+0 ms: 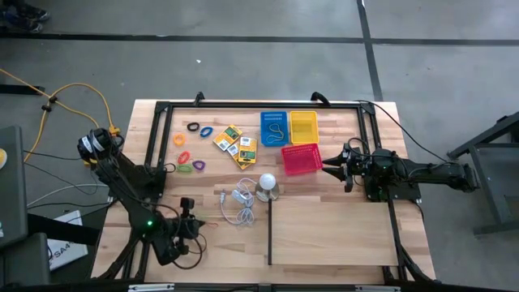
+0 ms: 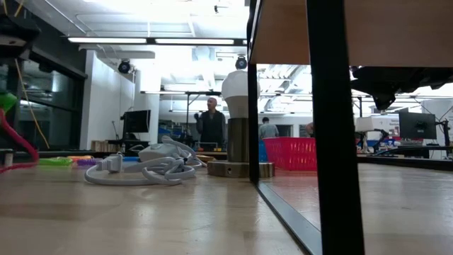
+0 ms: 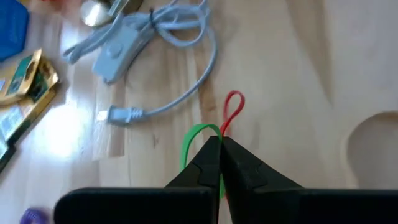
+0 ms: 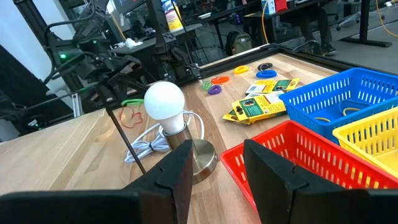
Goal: Pick & Place Office Desk Supplies
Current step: Put the green rubber band into the blue bin
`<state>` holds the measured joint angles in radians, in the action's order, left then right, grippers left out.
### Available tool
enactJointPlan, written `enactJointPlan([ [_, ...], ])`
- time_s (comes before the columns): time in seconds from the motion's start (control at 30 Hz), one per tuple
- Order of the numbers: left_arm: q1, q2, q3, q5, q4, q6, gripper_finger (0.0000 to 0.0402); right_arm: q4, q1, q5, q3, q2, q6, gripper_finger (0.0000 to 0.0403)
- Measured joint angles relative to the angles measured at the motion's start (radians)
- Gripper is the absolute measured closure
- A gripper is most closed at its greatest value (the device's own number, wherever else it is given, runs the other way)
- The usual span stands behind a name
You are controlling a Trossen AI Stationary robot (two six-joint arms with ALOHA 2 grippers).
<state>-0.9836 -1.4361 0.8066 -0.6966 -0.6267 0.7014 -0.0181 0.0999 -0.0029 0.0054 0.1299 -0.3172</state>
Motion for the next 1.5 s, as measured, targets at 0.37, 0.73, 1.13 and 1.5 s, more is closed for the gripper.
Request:
enactJointPlan([
  [0.37, 0.014, 0.043, 0.0, 0.037, -0.043, 0.087, 0.0401, 0.0, 0.0, 0.0, 0.0, 0.0, 0.0, 0.0272],
  [0.73, 0.02, 0.046, 0.0, 0.108, 0.005, 0.054, 0.0401, 0.0, 0.0, 0.0, 0.0, 0.0, 0.0, 0.0272],
  [1.13, 0.016, 0.059, 0.0, 0.148, 0.019, 0.033, 0.0401, 0.0, 0.0, 0.0, 0.0, 0.0, 0.0, 0.0272],
  [1.5, 0.017, 0.059, 0.0, 0.17, 0.015, 0.032, 0.0401, 0.0, 0.0, 0.0, 0.0, 0.0, 0.0, 0.0272],
])
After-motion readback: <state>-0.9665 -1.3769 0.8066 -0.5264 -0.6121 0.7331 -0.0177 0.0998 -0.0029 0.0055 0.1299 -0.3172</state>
